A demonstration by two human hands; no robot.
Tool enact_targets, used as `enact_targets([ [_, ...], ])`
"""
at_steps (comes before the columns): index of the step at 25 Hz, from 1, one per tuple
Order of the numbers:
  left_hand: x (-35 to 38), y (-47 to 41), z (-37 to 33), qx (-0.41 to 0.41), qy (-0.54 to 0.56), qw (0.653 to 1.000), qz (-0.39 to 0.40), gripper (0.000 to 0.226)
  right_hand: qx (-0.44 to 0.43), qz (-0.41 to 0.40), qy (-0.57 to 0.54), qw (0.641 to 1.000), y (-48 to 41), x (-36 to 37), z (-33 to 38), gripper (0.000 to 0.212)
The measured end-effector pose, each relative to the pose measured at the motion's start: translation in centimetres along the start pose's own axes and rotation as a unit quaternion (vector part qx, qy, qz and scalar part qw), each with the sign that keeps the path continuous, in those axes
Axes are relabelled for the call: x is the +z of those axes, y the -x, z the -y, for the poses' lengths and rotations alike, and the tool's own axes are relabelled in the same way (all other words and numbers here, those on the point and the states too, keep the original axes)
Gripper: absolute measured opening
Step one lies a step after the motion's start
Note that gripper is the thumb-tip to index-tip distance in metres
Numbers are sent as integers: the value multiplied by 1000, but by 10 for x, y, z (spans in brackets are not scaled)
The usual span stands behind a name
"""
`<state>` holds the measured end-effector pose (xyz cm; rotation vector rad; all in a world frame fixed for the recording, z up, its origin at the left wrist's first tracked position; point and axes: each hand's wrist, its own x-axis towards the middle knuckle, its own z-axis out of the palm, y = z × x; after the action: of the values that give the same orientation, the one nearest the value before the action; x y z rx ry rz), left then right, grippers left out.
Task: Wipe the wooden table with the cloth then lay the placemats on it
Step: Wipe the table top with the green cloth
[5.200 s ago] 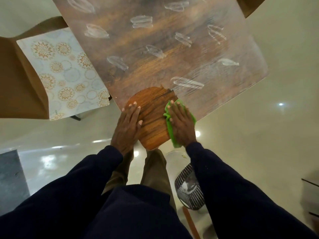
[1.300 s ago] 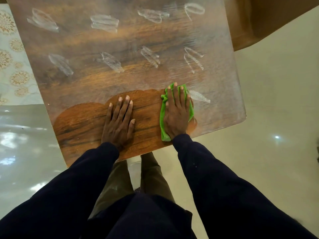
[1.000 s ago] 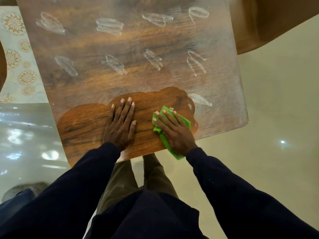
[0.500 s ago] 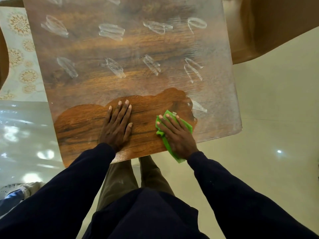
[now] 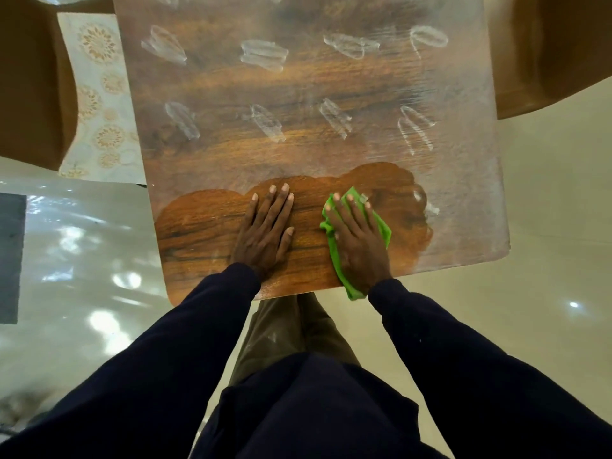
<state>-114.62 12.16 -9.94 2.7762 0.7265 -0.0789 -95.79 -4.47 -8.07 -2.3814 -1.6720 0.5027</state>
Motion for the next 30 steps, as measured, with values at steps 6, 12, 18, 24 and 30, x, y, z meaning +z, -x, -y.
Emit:
enact_targets([
  [6, 0, 3, 7, 3, 32, 999, -38, 61, 45, -41, 3, 998, 22, -27, -64, 52],
  [12, -18, 33, 41, -82, 80, 990, -79, 59, 159, -87, -25, 983, -41, -12, -14, 55],
  [18, -26, 44, 52, -66, 68, 993, -73, 58, -35, -3, 9, 999, 46, -10, -34, 56],
  [24, -10, 7, -7, 22, 91, 994, -62, 58, 246, -111, -23, 963, -12, -33, -64, 58],
  [30, 4, -54, -75, 50, 117, 991, -50, 58, 59, -11, 0, 998, 48, -13, -41, 56],
])
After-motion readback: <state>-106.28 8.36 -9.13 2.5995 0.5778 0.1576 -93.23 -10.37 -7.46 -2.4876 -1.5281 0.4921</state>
